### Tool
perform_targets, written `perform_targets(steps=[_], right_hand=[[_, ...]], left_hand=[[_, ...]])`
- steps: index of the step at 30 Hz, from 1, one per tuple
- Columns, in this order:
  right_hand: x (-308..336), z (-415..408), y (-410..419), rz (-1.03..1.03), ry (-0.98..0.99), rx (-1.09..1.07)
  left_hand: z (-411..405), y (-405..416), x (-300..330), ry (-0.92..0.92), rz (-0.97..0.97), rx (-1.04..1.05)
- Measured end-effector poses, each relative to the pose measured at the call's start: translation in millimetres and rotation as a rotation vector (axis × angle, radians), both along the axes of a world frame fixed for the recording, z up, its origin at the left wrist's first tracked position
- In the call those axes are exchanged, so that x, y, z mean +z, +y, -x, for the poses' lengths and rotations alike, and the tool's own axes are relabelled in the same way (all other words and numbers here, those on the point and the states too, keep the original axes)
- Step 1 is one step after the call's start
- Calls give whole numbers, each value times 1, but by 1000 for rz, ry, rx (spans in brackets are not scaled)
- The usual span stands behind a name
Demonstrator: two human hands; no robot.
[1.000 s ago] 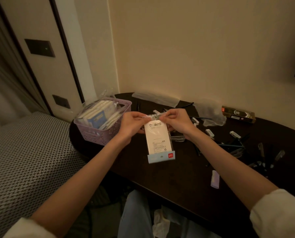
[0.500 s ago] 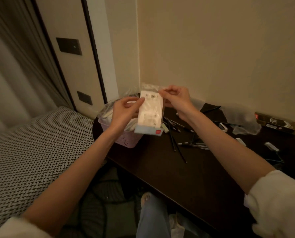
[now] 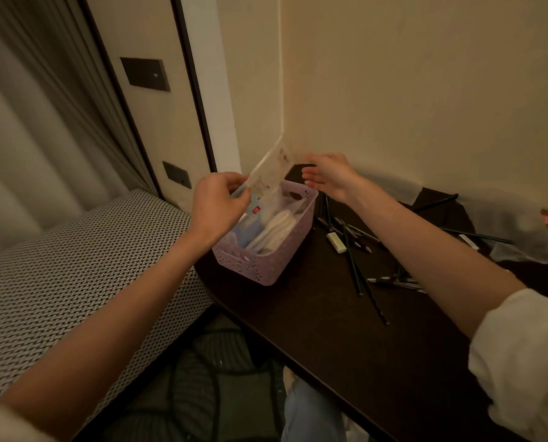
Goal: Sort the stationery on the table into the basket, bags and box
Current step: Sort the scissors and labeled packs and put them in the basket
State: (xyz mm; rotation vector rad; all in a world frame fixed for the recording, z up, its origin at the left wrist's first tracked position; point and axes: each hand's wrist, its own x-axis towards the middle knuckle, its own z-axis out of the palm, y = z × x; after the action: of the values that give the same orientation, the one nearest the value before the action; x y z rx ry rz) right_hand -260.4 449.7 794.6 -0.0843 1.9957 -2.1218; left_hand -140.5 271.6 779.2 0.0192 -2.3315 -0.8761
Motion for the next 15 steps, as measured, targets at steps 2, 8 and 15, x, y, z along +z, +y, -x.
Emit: perform_targets(steps=[2,8,15], right_hand=[[-3,4,-2,27,-82,73],[-12,7,-9,-182,-124,230],[-32,19,-25,-647,167,107]], left_hand=[[-5,-5,-7,35,183,4],[-11,0,-28,-9,675,-80],[-5,4,-22,-234,589,-273]])
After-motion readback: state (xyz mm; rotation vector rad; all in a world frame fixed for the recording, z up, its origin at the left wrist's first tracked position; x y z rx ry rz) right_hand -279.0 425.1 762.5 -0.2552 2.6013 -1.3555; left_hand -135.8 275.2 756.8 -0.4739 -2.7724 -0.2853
